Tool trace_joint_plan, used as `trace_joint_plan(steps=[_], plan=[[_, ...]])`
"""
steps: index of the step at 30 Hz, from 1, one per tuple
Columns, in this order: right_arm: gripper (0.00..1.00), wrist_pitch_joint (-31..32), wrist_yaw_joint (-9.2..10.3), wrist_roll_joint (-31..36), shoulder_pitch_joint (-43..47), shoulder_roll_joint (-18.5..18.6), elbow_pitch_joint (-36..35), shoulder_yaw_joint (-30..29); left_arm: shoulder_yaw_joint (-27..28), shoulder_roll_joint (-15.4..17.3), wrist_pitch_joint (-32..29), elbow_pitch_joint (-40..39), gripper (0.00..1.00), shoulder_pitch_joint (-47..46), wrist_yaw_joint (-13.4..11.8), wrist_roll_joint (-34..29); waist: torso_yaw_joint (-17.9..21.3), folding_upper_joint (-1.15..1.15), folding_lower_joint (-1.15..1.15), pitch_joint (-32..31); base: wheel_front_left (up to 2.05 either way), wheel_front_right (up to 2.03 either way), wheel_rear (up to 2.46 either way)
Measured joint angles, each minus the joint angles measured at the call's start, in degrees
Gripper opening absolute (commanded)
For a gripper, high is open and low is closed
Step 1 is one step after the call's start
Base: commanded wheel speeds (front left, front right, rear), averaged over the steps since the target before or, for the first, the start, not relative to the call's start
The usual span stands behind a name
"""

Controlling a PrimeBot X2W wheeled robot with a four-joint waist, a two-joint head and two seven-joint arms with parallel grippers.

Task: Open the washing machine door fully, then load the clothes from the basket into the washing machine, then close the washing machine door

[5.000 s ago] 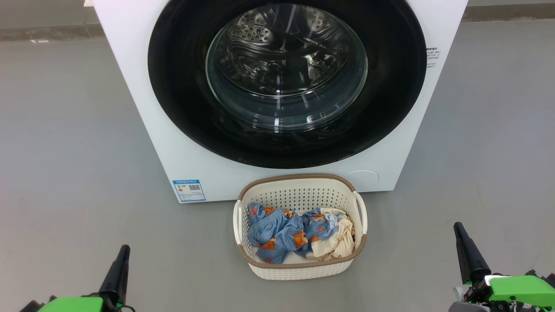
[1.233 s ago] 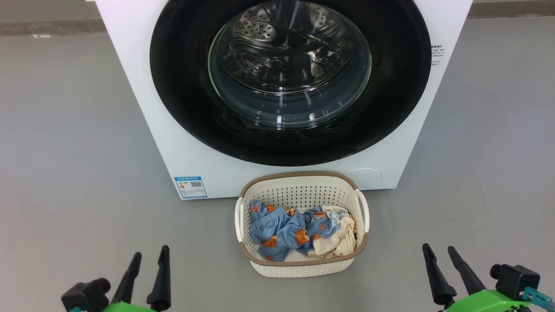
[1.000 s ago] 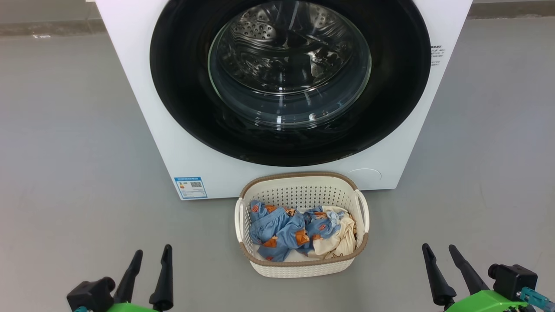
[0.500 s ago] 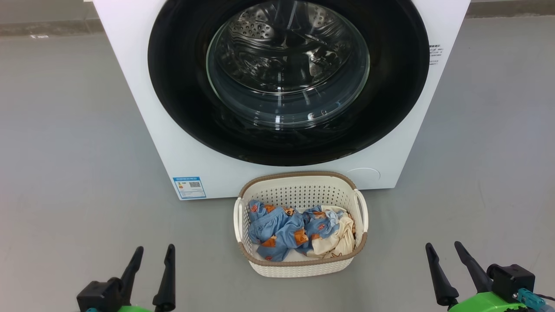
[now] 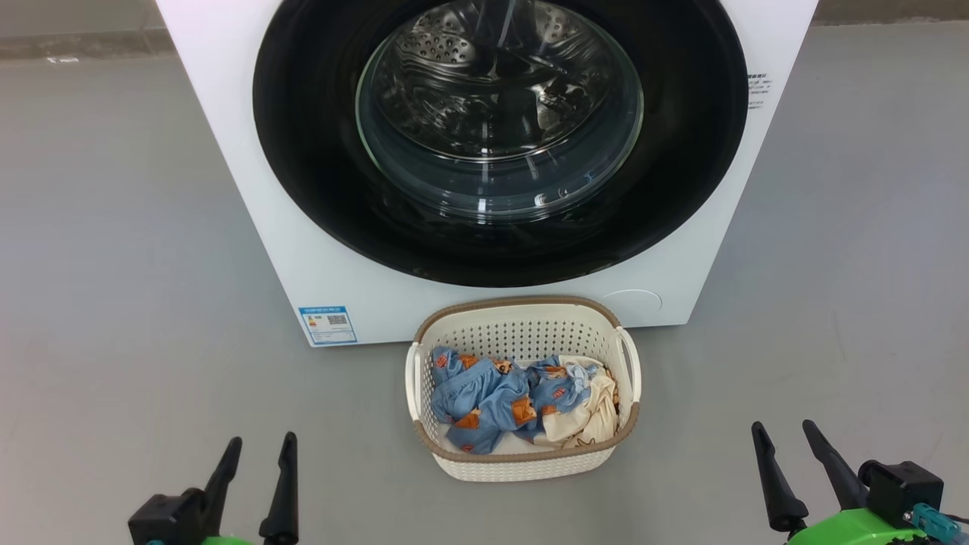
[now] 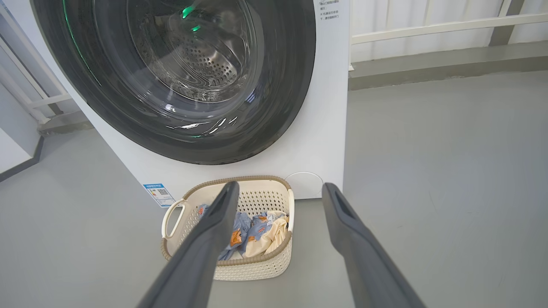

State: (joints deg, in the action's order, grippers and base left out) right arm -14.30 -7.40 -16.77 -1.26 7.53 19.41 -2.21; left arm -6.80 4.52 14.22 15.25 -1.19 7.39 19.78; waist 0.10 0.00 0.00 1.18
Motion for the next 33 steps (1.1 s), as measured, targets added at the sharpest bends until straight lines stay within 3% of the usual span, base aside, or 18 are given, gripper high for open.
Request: trace_joint_plan(steps=[17,33], plan=[[1.00,0.0,0.00,0.0,0.0,-0.1,-0.4,-0.3,1.7,-0.1,0.0,0.0,1.00,-0.5,0.0,-4.5,0.2,0.00,0.00,0.3,0.10,0.10,-0.20],[1.00,0.0,0.00,0.0,0.0,-0.2,-0.5,-0.4,2.1,-0.5,0.1,-0.1,1.00,-1.4,0.0,-4.9,0.2,0.00,0.00,1.4,1.05,1.05,-2.09]])
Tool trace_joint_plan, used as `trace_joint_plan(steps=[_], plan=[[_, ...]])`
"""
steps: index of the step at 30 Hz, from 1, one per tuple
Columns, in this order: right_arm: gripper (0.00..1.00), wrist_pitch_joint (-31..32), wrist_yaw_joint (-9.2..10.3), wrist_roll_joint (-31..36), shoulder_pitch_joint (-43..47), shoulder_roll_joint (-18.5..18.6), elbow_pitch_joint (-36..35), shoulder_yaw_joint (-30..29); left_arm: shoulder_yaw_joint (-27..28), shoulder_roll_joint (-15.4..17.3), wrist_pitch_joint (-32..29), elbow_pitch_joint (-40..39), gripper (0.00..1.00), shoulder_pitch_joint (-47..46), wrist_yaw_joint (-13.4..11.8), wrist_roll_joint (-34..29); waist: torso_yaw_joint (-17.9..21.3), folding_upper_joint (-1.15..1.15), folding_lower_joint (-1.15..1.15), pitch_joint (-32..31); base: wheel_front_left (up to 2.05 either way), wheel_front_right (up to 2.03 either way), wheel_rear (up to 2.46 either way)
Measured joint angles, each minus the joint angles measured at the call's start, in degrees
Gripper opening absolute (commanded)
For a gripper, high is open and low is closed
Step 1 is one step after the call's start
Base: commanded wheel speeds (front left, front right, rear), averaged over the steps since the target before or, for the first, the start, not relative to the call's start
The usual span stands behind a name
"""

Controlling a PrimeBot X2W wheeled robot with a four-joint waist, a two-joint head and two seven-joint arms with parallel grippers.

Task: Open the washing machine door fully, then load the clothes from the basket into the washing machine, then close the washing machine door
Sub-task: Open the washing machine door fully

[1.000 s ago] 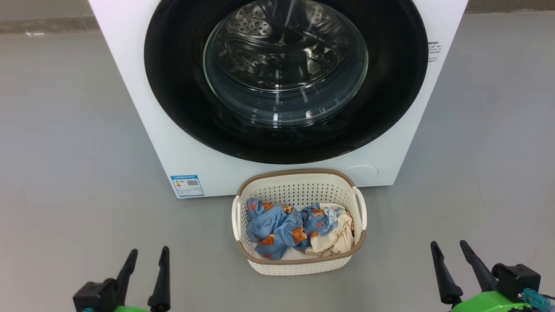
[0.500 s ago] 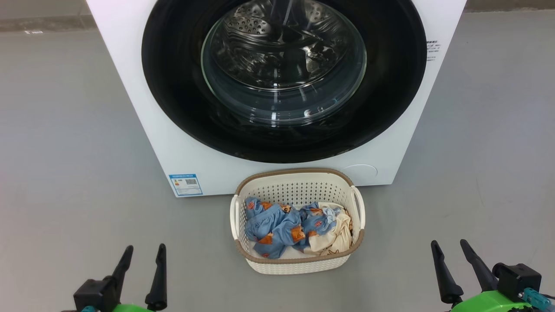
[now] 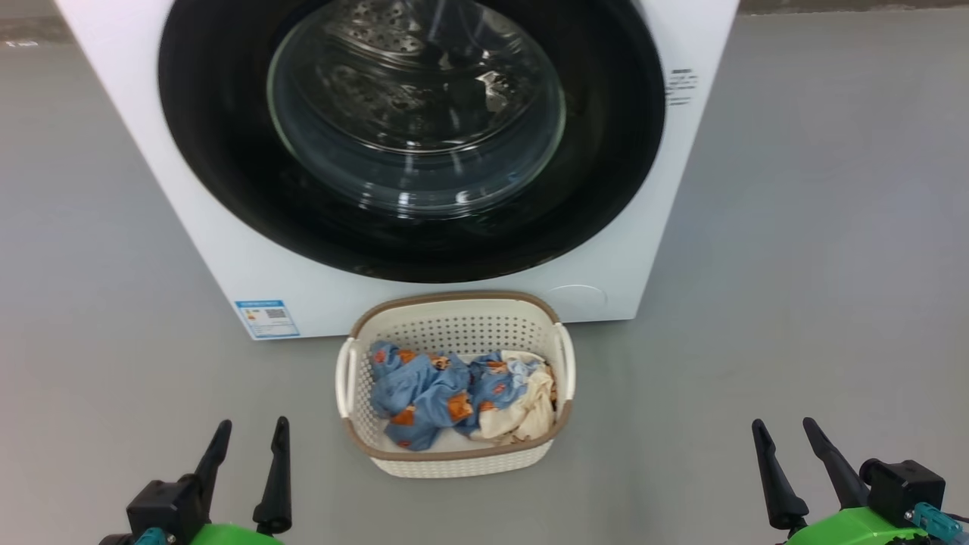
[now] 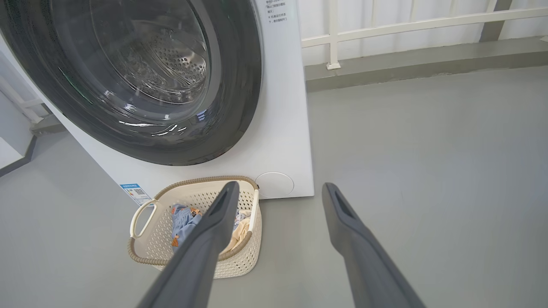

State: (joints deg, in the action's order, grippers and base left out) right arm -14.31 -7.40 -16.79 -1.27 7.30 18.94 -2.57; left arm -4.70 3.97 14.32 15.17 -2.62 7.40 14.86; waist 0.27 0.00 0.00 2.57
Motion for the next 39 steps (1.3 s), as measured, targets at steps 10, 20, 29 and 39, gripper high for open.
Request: trace_joint_plan(steps=[10,20,29,39], plan=[[1.00,0.0,0.00,0.0,0.0,0.0,0.0,-0.1,0.0,0.0,0.2,-0.1,1.00,-0.1,0.0,0.0,0.1,0.00,0.00,0.4,1.23,1.23,-2.46],[1.00,0.0,0.00,0.0,0.0,0.0,-0.2,-0.4,0.2,-0.8,0.3,-1.4,1.00,-0.4,0.0,2.4,0.0,0.00,0.00,1.0,0.87,0.87,-1.74],[1.00,0.0,0.00,0.0,-0.2,-0.1,-0.1,-0.4,0.0,-0.9,0.3,-1.5,1.00,-1.0,0.0,2.4,-0.3,0.00,0.00,1.3,0.16,0.16,-0.32],[0.00,0.0,0.00,-2.3,-3.7,-0.8,-1.5,-0.1,-0.3,-1.1,0.3,-1.5,1.00,-1.0,0.0,2.6,-0.8,0.00,0.00,2.1,0.00,0.00,0.00]])
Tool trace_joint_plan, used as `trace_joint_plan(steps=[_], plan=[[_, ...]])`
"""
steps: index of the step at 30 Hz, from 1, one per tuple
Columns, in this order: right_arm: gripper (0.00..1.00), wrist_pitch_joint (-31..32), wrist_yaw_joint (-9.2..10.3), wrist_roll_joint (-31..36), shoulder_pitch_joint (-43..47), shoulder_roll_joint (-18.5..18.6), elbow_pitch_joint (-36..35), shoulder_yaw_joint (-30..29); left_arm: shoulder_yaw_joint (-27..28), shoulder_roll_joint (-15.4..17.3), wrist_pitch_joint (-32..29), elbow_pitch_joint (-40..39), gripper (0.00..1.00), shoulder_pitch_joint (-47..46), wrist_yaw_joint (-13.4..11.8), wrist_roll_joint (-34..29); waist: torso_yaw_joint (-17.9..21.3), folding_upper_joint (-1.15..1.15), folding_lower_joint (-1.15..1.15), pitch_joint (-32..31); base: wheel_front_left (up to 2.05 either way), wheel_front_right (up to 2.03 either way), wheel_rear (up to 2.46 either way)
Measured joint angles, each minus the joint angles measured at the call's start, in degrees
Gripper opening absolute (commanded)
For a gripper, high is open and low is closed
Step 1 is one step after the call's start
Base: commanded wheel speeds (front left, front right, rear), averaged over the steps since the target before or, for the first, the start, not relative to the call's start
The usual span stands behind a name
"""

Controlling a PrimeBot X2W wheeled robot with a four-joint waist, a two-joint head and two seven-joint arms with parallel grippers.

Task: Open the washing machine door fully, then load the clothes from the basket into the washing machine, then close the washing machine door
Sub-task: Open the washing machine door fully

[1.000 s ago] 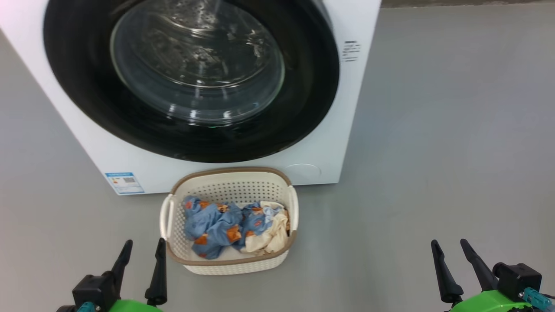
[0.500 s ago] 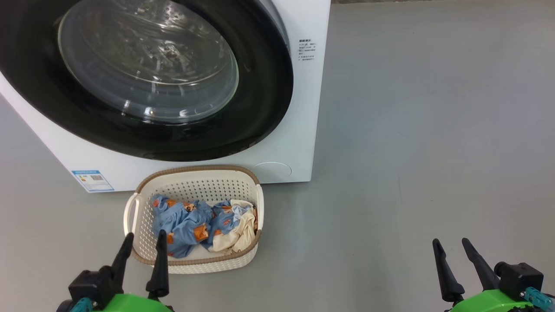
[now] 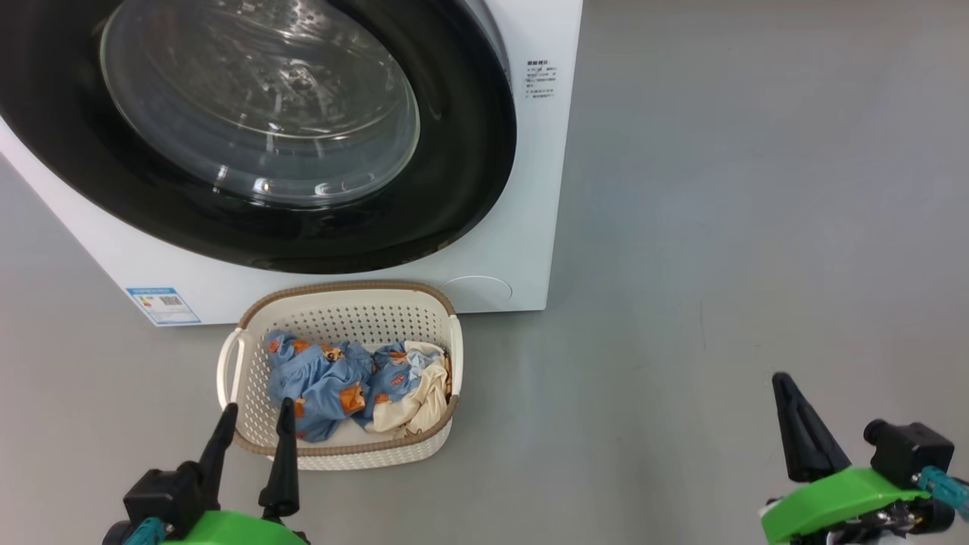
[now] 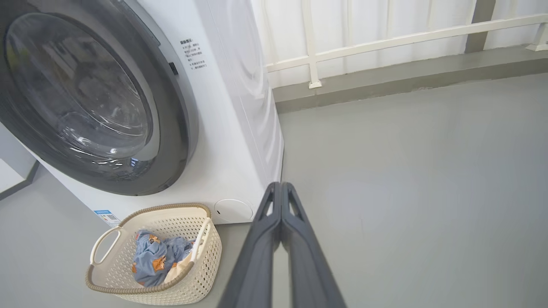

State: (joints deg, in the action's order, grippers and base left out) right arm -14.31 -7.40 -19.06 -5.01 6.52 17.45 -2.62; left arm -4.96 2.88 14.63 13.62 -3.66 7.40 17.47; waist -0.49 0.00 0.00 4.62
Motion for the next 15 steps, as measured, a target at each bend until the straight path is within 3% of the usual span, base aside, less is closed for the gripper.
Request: trace_joint_plan(steps=[15], plan=[[0.00,-0.3,0.00,-15.9,-13.6,-1.9,-4.7,1.2,-1.1,-0.2,0.0,-0.1,1.00,-0.1,0.0,0.5,-0.6,0.00,0.00,0.8,0.00,0.00,0.00]])
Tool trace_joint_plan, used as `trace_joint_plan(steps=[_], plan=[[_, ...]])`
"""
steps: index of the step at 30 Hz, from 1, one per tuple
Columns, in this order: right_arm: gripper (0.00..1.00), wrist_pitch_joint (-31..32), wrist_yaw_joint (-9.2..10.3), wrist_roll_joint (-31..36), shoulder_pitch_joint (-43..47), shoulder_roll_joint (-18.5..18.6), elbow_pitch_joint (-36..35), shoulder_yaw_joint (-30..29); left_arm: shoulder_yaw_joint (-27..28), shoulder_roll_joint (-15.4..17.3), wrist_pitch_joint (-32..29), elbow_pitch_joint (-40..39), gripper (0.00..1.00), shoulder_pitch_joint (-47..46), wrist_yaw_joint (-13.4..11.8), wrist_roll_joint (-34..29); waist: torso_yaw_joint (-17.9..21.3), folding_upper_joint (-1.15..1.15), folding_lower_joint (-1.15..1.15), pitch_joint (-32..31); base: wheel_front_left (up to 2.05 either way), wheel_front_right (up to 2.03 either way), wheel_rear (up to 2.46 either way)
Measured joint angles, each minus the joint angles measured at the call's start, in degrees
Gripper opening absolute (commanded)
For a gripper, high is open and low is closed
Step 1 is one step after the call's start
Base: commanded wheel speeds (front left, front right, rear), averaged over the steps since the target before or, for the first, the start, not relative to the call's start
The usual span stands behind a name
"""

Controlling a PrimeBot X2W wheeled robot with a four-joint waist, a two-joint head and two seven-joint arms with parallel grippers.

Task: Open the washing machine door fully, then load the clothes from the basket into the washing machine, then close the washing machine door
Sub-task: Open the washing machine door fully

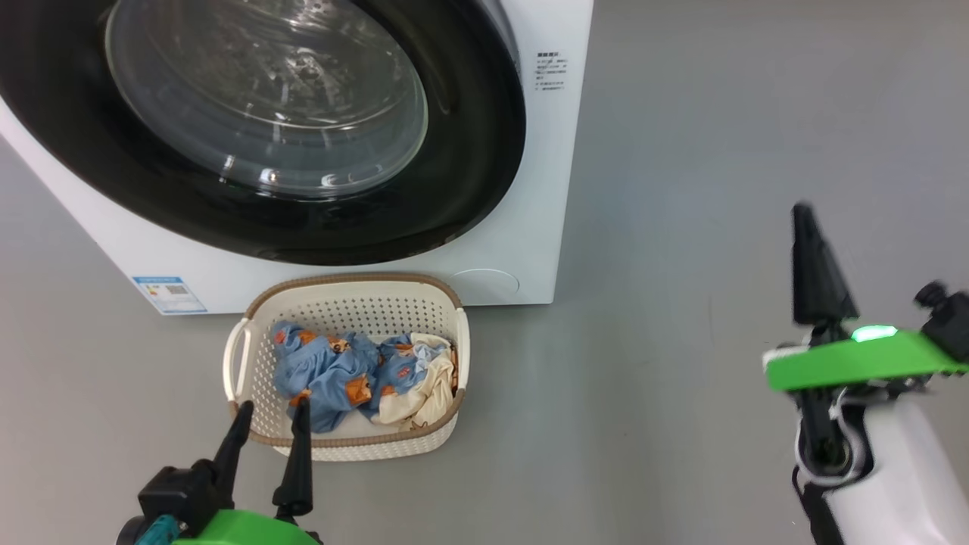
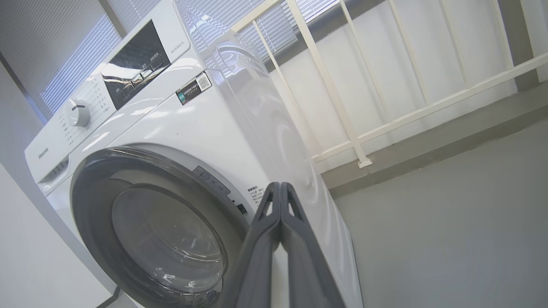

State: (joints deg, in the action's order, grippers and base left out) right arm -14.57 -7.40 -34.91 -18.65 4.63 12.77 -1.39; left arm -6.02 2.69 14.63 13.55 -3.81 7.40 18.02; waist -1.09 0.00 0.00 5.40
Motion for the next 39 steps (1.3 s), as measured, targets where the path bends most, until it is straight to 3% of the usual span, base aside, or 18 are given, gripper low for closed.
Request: trace_joint_plan(steps=[7,14,20,23,27,34,39], plan=[[0.00,-0.2,0.00,-5.7,-7.6,0.0,-1.0,-1.6,-1.7,-0.1,0.0,0.0,1.00,-1.4,0.0,0.5,-1.7,0.00,0.00,0.8,0.00,0.00,0.00],[0.00,-0.2,0.00,-17.1,-15.8,0.3,1.6,-3.6,-3.6,-0.2,0.0,0.2,1.00,-2.8,0.0,1.0,-3.9,0.00,0.00,1.9,0.00,0.00,0.00],[0.00,-0.1,0.00,-31.0,-22.3,5.3,7.6,-0.7,-5.6,-0.3,0.0,0.1,1.00,-4.9,0.0,2.7,-6.5,0.00,0.00,3.3,0.00,0.00,0.00],[0.00,4.7,0.00,-41.7,-26.8,8.6,9.6,1.6,-6.8,-0.3,0.0,0.1,1.00,-5.8,0.0,4.3,-8.0,0.00,0.00,4.9,0.00,0.00,0.00],[0.00,11.7,0.00,-48.7,-30.7,11.8,11.9,3.0,-7.7,-0.3,0.0,-0.2,1.00,-6.9,0.0,5.2,-9.4,0.00,0.00,6.9,0.00,0.00,0.00],[0.00,26.7,0.00,-54.3,-37.4,15.0,16.5,7.8,-9.0,-0.4,0.0,-0.9,1.00,-9.0,0.0,6.7,-11.7,0.00,0.00,10.6,0.00,0.00,0.00],[0.00,35.8,0.00,-58.7,-42.3,15.8,20.7,8.0,-10.0,-0.5,0.0,-2.1,1.00,-10.6,0.0,7.8,-13.1,0.00,0.00,13.3,0.00,0.00,0.00]])
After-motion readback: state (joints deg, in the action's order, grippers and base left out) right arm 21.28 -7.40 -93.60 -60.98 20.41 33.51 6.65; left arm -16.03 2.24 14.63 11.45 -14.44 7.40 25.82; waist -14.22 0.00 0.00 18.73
